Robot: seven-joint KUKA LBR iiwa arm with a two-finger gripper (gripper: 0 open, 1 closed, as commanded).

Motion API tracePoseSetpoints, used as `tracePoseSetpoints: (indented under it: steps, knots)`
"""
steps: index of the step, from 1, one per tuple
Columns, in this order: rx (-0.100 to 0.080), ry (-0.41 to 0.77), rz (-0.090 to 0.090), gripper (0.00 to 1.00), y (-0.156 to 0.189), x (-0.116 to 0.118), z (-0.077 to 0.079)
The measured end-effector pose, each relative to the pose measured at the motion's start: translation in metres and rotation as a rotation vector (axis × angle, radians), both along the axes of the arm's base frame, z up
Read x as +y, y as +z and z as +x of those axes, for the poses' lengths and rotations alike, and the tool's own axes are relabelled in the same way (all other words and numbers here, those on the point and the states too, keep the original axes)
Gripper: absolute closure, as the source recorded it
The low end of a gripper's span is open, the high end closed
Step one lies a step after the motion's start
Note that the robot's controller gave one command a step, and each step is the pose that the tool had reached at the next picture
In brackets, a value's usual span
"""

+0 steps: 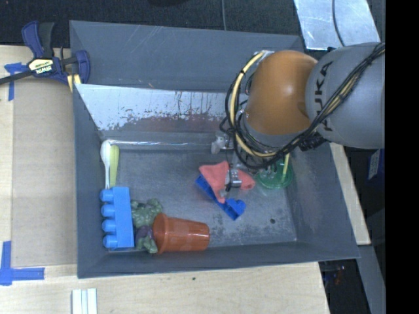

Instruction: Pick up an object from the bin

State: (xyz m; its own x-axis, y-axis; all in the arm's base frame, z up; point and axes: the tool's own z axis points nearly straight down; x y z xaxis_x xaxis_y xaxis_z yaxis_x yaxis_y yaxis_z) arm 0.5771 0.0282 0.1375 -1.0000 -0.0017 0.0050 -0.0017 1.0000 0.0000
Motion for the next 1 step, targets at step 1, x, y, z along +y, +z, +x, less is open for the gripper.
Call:
tracePoseSetpoints:
  steps: [1]
  knots:
    - [-0.008,-0.001,0.000,0.00,0.0049,-0.0001,0.0019]
